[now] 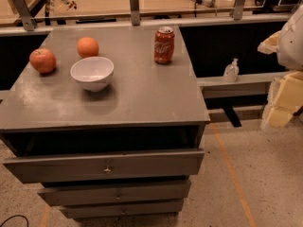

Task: Place coke can into white bowl

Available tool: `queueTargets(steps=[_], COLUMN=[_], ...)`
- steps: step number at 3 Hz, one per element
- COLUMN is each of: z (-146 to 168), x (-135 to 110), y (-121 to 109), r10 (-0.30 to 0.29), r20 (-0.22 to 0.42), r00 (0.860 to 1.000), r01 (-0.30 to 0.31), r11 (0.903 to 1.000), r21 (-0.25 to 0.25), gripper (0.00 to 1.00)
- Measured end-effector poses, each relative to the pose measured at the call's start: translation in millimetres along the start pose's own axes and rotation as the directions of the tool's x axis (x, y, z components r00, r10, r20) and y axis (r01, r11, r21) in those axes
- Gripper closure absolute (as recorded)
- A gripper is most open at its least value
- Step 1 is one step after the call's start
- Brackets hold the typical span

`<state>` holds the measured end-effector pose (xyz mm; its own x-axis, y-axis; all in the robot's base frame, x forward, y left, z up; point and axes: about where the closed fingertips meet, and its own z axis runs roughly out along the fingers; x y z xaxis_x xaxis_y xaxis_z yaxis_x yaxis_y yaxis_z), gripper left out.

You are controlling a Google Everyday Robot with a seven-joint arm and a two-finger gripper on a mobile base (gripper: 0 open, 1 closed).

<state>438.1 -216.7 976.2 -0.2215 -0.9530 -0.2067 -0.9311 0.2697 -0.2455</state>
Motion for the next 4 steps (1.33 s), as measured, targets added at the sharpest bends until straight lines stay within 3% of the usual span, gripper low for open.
queueTargets(steps=[1, 2, 3, 4], z=[0, 13, 39, 69], x=[0, -8, -30, -78], y=[0, -9, -37, -88], r10=[0.000, 0.044, 0.114, 0.157], r20=[0.001, 0.083, 0.262, 0.495], r00=[1.000, 0.996, 0.958, 0.855], r01=[0.000, -0.044, -0.108, -0.133], r11=[1.0000, 0.9990, 0.9934, 0.9876], r21=[0.000, -0.008, -0.039, -0.084], gripper=[0.00, 0.00, 0.00, 0.00])
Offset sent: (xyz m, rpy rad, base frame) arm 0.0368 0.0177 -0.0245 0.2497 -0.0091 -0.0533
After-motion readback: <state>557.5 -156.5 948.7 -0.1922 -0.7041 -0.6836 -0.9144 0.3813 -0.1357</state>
